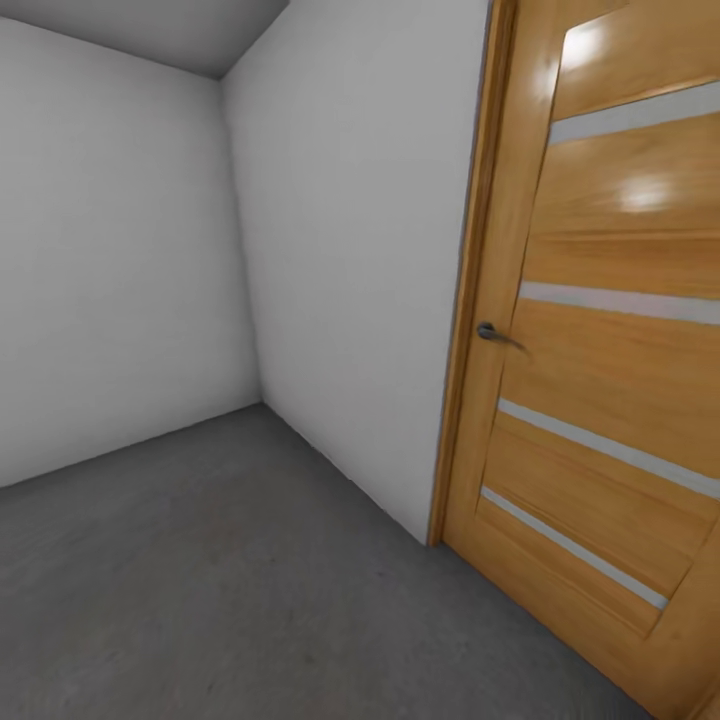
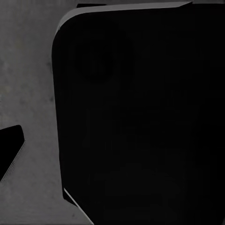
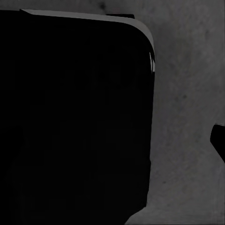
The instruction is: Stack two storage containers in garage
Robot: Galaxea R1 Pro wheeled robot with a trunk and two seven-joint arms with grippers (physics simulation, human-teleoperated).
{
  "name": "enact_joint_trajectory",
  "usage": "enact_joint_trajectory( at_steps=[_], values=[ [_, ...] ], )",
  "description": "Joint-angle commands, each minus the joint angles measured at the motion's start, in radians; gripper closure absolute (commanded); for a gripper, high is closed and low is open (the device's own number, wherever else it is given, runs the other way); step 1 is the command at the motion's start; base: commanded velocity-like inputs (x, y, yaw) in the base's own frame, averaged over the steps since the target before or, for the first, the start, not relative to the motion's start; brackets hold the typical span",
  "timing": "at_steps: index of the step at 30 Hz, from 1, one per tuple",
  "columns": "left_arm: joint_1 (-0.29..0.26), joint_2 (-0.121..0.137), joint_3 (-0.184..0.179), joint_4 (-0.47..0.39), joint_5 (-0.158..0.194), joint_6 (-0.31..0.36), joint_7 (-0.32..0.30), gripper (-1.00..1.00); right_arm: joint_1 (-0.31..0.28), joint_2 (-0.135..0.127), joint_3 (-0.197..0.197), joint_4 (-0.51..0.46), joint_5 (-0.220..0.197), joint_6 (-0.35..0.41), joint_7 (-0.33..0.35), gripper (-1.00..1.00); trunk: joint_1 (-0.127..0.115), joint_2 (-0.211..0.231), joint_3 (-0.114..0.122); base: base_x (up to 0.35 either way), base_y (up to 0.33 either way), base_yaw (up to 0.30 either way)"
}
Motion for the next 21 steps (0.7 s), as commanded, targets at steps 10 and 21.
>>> enact_joint_trajectory(
  at_steps=[10, 21],
  values=[
    [0.001, 0.001, 0.001, -0.002, 0.001, -0.001, 0.001, -1.0, 0.0, 0.0, -0.001, 0.0, 0.001, -0.003, -0.001, -1.0, 0.0, 0.0, -0.001, 0.0, 0.0, -0.278],
    [0.001, 0.0, 0.001, -0.002, 0.001, 0.0, 0.002, -1.0, 0.0, 0.0, -0.001, 0.0, 0.001, -0.003, -0.001, -1.0, 0.0, 0.0, -0.001, 0.0, 0.0, -0.278]
  ],
)
